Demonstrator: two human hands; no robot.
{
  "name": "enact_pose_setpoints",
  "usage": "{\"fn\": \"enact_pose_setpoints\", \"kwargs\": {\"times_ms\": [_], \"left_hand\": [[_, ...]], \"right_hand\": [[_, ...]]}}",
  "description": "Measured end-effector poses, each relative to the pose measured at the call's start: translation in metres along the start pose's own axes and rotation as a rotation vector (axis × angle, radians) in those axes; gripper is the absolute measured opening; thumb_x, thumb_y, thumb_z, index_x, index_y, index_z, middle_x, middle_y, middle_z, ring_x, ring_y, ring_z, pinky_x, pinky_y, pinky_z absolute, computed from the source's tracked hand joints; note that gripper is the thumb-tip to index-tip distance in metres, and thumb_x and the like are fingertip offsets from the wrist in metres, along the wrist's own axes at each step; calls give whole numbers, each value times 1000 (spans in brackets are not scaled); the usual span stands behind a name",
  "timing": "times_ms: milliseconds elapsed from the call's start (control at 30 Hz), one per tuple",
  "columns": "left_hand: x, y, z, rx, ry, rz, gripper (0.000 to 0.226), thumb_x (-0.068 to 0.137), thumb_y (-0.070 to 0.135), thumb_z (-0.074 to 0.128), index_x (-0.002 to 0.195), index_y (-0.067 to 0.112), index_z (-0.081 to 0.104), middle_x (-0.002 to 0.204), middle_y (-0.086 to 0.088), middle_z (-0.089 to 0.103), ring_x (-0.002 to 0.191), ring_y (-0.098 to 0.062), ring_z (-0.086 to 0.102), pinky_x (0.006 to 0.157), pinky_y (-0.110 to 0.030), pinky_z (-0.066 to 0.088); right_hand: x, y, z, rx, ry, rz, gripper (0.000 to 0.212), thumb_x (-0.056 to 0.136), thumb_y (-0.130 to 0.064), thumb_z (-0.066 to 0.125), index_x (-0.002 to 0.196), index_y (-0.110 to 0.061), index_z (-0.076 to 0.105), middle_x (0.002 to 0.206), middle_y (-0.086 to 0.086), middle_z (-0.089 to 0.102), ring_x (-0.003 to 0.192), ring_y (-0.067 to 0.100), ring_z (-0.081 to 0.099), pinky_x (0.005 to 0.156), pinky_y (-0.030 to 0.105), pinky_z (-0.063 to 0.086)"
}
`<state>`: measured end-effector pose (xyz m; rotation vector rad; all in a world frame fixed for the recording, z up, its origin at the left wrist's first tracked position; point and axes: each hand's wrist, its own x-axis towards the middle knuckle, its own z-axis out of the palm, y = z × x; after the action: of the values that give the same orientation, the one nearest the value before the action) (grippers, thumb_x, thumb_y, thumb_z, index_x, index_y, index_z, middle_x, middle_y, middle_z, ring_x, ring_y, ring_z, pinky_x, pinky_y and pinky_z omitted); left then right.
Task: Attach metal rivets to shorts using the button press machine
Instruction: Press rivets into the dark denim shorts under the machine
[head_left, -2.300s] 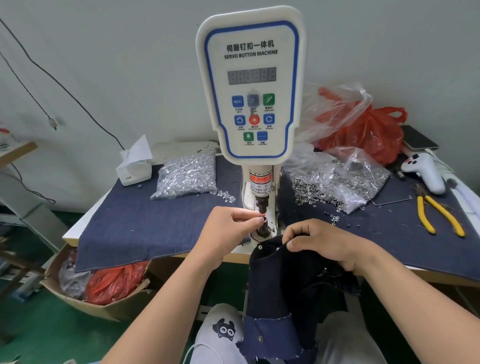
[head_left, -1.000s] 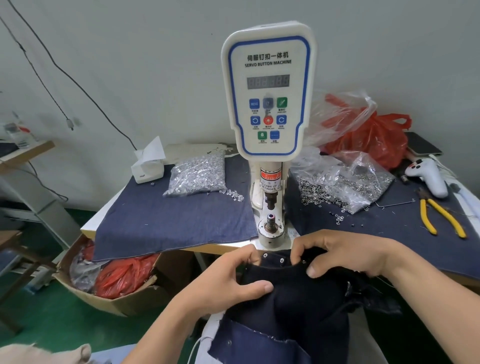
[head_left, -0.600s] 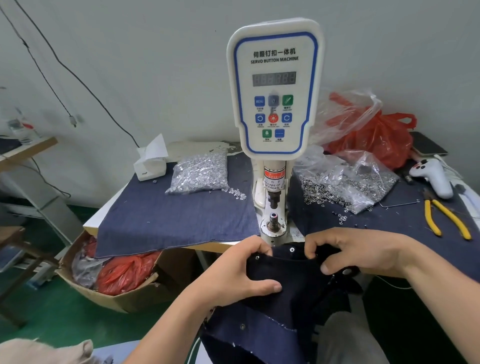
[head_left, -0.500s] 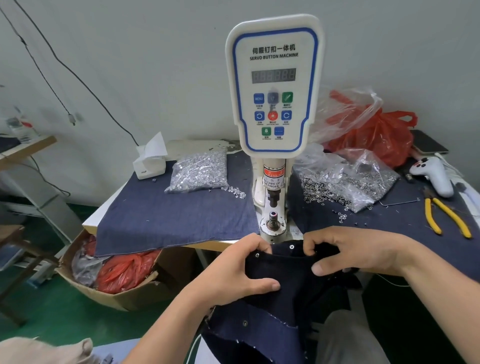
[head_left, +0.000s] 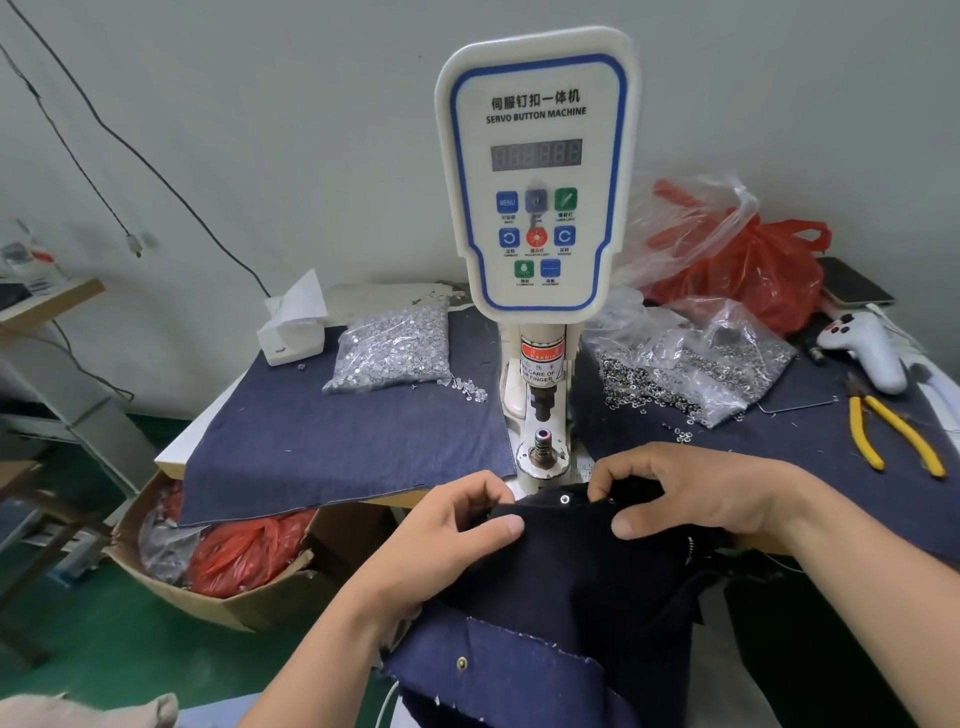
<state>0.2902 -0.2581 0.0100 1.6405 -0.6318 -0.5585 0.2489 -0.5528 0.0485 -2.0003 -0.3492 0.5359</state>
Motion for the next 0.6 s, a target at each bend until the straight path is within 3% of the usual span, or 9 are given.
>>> {"fn": "enact_pose_setpoints", "kwargs": {"times_ms": [233,433,600], "left_hand": [[21,6,3,168,149,-45,43,84,59,69,68,27,44,66,10,40,60,-7,34,53,-18,30],[44,6,-3,142,245,-11,38,97,40,69,65,30,51,66,11,45,63,-5,38,58,-18,33],[38,2,0,216,223,65,37,94,57,63,76,27,50,66,16,45,63,-3,38,58,-18,34]], "right_hand": [[16,3,0,132,111,26,9,89,-32,77,99,-32,77,97,-12,74,90,-1,66,79,11,49],[34,0,-7,123,175,93,15,93,-41,72,92,-26,76,88,-10,71,81,2,63,77,19,48],[32,5,-8,-43,207,-84,25,79,-55,75,91,-34,68,125,-22,59,116,0,55,93,11,37]]}}
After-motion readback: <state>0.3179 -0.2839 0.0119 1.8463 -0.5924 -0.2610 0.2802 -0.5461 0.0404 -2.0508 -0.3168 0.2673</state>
